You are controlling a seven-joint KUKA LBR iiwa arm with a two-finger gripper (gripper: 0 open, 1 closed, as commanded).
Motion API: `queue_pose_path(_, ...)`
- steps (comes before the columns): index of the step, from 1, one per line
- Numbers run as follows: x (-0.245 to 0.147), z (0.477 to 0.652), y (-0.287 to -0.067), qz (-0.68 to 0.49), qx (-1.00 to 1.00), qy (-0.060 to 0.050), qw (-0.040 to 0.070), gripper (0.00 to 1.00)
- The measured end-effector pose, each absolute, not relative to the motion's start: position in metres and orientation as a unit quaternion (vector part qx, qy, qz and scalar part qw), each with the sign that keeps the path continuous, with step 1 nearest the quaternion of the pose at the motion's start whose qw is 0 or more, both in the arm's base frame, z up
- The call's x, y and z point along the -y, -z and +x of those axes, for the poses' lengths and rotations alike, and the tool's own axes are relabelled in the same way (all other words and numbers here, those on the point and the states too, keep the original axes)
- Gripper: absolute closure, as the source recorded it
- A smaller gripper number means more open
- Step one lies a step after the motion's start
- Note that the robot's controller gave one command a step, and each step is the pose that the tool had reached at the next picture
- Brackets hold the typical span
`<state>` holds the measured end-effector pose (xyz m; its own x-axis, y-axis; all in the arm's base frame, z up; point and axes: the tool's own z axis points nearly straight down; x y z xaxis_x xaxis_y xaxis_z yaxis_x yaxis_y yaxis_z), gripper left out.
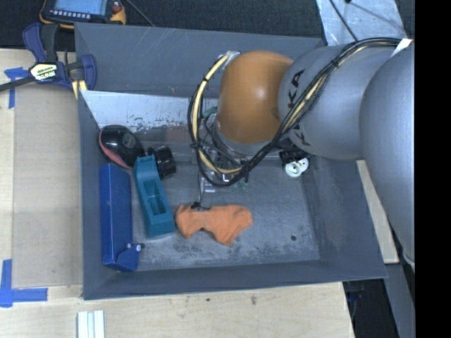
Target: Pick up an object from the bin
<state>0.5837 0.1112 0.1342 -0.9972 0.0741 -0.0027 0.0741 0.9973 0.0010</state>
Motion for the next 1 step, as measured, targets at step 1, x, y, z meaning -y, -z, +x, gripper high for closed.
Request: queue_pose_path(1,-0.1076,0.5538,-0.094,0.046,-0.999,0.0,0.004,0.0)
